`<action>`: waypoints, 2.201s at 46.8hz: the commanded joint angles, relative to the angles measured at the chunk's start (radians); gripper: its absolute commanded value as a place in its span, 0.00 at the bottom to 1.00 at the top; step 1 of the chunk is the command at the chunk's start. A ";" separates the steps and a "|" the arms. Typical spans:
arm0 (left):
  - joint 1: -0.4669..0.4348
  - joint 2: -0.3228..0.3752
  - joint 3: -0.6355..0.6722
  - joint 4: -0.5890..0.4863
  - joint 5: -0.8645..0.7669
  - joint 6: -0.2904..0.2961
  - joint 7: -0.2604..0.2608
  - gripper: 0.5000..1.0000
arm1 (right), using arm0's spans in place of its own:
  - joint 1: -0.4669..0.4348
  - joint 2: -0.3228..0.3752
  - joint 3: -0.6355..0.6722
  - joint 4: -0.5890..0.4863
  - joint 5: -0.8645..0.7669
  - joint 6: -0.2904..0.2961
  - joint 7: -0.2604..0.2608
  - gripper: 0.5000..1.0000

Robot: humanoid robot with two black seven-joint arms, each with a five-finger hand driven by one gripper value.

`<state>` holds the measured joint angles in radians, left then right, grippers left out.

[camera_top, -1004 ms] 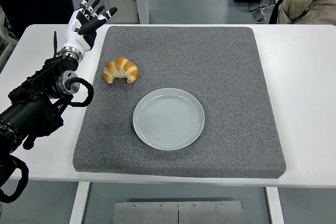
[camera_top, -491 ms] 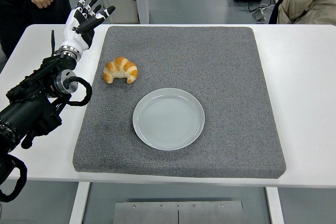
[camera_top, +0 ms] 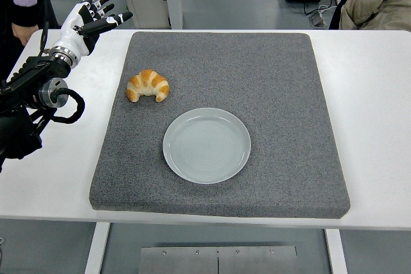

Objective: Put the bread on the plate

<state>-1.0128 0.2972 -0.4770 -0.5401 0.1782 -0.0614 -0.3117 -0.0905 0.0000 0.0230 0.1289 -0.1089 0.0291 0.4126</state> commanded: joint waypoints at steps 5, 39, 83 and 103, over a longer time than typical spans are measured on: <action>-0.016 0.069 0.047 -0.090 0.128 0.000 0.008 0.94 | 0.000 0.000 0.000 0.000 0.000 -0.001 0.000 1.00; -0.084 0.250 0.236 -0.366 0.735 -0.003 0.042 0.94 | 0.000 0.000 0.000 0.000 0.000 0.000 0.000 1.00; -0.115 0.200 0.471 -0.307 0.994 0.190 0.043 0.94 | 0.000 0.000 0.000 0.000 0.000 -0.001 0.000 1.00; -0.104 0.134 0.472 -0.262 0.992 0.190 0.042 0.94 | 0.000 0.000 0.000 0.000 0.000 -0.001 0.000 1.00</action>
<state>-1.1168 0.4334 -0.0052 -0.8038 1.1691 0.1292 -0.2699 -0.0906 0.0000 0.0230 0.1289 -0.1089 0.0289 0.4126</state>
